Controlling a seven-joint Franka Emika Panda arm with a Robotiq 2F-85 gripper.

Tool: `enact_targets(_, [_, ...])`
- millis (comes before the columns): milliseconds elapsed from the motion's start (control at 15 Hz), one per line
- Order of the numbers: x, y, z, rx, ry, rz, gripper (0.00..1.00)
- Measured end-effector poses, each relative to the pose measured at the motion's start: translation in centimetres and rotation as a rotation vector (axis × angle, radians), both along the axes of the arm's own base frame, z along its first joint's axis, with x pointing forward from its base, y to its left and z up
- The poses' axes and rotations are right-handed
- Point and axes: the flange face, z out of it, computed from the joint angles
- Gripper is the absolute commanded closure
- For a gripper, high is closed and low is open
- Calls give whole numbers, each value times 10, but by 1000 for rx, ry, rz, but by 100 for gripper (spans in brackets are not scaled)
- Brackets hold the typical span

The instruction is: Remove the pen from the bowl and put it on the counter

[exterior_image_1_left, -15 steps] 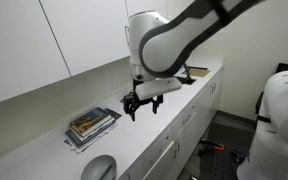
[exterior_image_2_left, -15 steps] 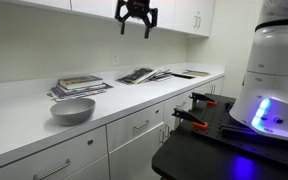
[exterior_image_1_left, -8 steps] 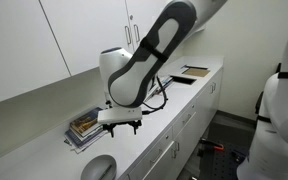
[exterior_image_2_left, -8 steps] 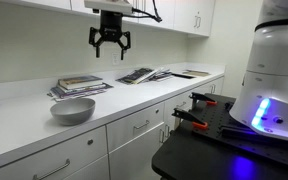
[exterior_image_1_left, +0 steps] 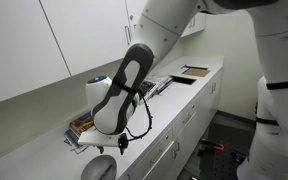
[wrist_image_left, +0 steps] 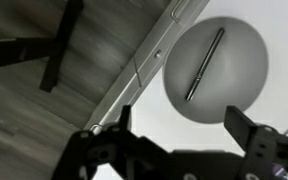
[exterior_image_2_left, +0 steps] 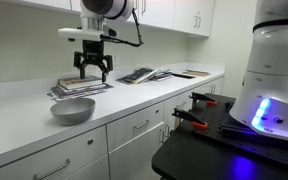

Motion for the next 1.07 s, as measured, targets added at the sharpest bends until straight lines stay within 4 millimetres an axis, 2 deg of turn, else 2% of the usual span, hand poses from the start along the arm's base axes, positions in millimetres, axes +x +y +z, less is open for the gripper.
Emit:
enact_targets(333, [23,26,-58,-31,42,-35,0])
enact_targets(533, [38,46,-81,-32,43,-27,5])
enact_targets(600, [43,51,-87,-33,41,-35,10])
enact_targets(667, [48,55,-93,-33,39,-45,10])
enact_targets(867, [60,62,-111,-35,38,-72,20])
enact_targets(1000, [65,66,-121,-31,41,-84,45])
enact_targets(1067, [67,67,-126,-26,44,-92,46])
